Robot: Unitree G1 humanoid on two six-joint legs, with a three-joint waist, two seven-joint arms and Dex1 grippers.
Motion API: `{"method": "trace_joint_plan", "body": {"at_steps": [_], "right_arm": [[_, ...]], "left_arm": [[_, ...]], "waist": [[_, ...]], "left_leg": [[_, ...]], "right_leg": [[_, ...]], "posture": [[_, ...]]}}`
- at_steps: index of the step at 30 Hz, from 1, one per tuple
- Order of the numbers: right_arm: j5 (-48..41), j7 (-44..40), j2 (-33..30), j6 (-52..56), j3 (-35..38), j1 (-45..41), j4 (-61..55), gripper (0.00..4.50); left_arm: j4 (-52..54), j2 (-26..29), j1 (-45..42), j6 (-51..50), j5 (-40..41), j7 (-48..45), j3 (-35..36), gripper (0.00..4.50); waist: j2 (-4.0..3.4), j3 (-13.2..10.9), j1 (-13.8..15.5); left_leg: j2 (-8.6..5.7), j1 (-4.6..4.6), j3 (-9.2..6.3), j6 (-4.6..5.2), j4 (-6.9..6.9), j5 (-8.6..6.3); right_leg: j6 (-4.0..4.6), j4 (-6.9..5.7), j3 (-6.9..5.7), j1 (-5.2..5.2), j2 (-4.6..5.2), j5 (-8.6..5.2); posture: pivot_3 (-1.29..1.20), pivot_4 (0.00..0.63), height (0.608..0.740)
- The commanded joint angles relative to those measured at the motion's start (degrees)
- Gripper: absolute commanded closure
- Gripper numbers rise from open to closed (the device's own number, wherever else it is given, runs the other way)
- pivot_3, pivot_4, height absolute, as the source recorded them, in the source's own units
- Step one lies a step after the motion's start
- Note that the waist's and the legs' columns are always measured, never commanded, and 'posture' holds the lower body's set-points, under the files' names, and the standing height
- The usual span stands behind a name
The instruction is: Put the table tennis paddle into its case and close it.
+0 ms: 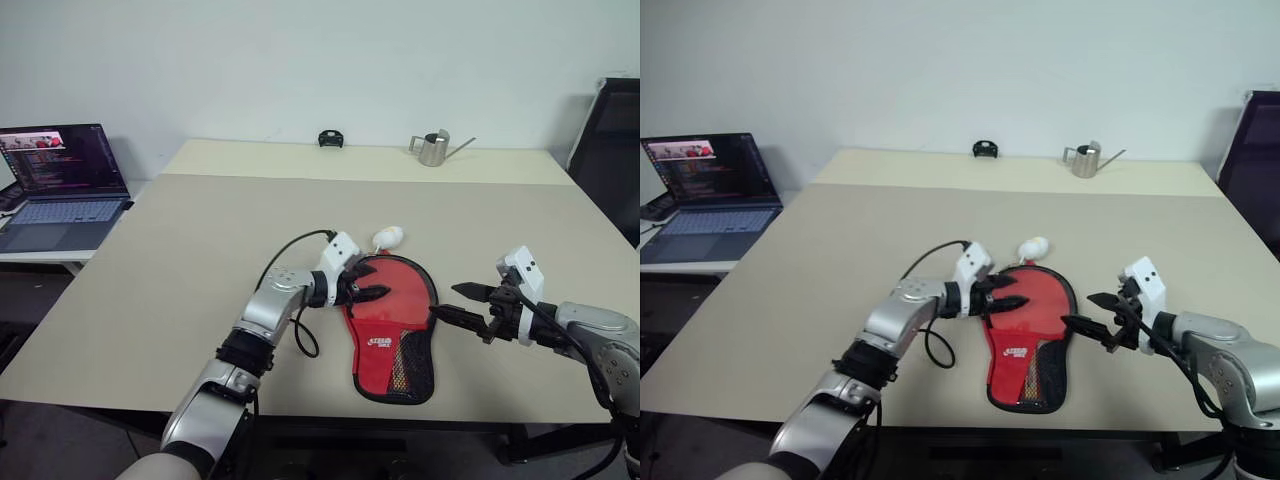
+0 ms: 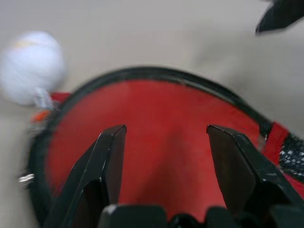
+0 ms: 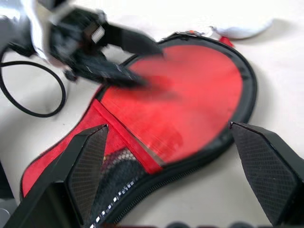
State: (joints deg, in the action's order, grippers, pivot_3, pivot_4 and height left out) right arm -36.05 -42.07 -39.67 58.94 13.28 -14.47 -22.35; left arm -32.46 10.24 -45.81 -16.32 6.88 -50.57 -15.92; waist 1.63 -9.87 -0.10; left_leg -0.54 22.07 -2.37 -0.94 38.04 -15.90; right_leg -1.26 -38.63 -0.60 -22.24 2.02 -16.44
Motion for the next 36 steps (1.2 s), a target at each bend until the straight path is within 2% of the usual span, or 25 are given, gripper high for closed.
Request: {"method": "trace_joint_plan", "body": {"at_steps": [1,4,7,19,25,30,36], "right_arm": [[-1.7,1.0,-1.0,-0.1,2.2,-0.4,-2.2,0.0],[-2.1,1.5,-1.2,-0.6,2.1,0.0,-2.1,0.0],[-2.4,1.8,-1.3,-0.7,2.0,0.4,-2.4,0.0],[-3.0,2.3,-1.8,-0.6,1.0,-0.6,-2.0,0.0],[-2.5,1.8,-2.3,-1.1,-0.3,-3.5,-0.6,0.0],[-1.0,2.7,0.1,-1.4,-4.0,-13.7,6.9,0.0],[5.3,5.8,7.5,-5.8,-9.2,-30.2,27.3,0.0]], "left_arm": [[-5.8,-1.6,-3.5,5.2,-2.3,0.5,0.0,1.57],[-9.0,-2.7,-4.9,6.3,-2.7,-0.4,0.6,0.98],[-10.1,-3.3,-5.2,6.9,-3.0,-1.4,0.6,0.04],[-12.8,-3.7,-4.5,11.2,-8.0,-1.9,-1.7,0.04],[-18.7,-4.2,-4.7,12.1,-10.1,-3.8,-2.9,0.04],[-22.3,-4.7,-4.8,13.0,-9.1,-4.7,-1.4,0.04],[-23.4,-4.9,-4.5,13.6,-9.2,-4.9,-0.5,0.04]], "waist": [[0.0,0.0,-0.1],[0.0,0.0,0.0],[0.01,0.0,0.0],[0.0,0.0,0.0],[-0.03,0.0,0.0],[-0.05,0.1,0.0],[-0.11,0.1,-0.1]], "left_leg": [[0.01,0.0,0.0,0.0,-0.01,0.0],[0.04,0.0,-0.02,0.0,-0.02,0.0],[0.02,0.02,-0.01,0.0,-0.01,0.0],[0.02,0.01,-0.01,0.0,0.0,0.0],[0.02,-0.05,-0.01,0.0,0.01,0.0],[0.0,-0.19,0.01,0.0,0.03,0.0],[0.03,-0.28,0.02,0.01,0.04,0.01]], "right_leg": [[0.0,0.0,0.0,-0.01,-0.01,0.0],[0.0,-0.01,-0.02,-0.01,-0.03,0.0],[-0.01,0.01,-0.02,-0.01,-0.03,0.0],[-0.01,0.0,-0.01,0.0,-0.03,0.0],[-0.01,-0.01,-0.02,0.05,-0.03,-0.01],[-0.01,-0.04,-0.02,0.17,-0.04,-0.01],[0.0,-0.19,0.0,0.17,-0.04,0.0]], "posture": [[0.0,0.15,0.74],[0.0,0.15,0.74],[0.0,0.15,0.74],[0.0,0.15,0.74],[0.0,0.15,0.74],[0.0,0.15,0.74],[0.0,0.15,0.74]]}}
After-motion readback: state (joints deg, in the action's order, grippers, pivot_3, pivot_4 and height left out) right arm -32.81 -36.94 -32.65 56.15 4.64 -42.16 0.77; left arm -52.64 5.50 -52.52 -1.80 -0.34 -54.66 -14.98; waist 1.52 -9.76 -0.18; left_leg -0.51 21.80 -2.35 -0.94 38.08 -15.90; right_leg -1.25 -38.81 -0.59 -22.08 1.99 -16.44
